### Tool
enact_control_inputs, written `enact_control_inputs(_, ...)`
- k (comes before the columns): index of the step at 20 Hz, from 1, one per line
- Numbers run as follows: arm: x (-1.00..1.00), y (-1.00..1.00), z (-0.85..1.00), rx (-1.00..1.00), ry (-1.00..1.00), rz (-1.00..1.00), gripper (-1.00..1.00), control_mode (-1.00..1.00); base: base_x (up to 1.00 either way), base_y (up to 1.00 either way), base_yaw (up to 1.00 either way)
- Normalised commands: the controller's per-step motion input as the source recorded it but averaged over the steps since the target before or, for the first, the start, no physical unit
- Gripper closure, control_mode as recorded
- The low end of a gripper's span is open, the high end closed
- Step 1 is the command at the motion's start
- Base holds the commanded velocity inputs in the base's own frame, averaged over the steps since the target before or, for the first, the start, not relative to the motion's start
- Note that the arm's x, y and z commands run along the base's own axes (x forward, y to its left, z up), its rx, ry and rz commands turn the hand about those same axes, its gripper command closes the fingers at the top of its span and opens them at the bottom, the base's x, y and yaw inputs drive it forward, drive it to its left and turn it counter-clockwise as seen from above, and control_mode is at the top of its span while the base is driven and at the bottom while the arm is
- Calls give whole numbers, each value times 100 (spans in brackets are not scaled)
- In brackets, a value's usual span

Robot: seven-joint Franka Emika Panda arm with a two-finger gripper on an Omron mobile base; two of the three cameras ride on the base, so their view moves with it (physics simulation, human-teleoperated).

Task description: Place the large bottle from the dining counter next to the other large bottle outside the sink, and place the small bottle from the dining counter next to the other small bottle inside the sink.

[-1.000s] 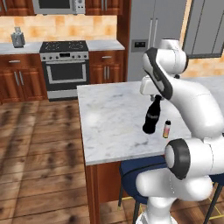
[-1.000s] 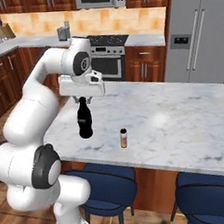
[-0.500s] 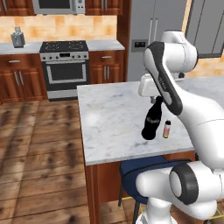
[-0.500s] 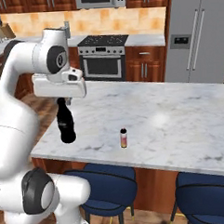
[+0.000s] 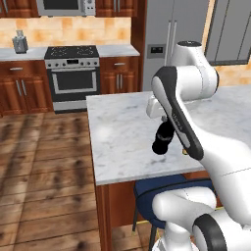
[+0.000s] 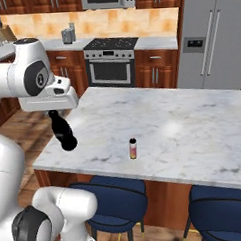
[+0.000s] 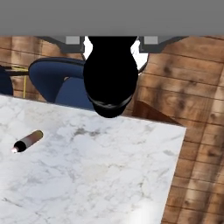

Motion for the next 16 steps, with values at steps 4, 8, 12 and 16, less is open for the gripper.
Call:
enact_control_inputs(4,0,0,0,0,0,0,100,-100,0,0,0)
enact_control_inputs(8,0,0,0,0,0,0,100,-100,0,0,0)
enact_control_inputs(12,0,0,0,0,0,0,100,100,0,0,0)
enact_control_inputs(16,0,0,0,0,0,0,100,100,-11,5,0)
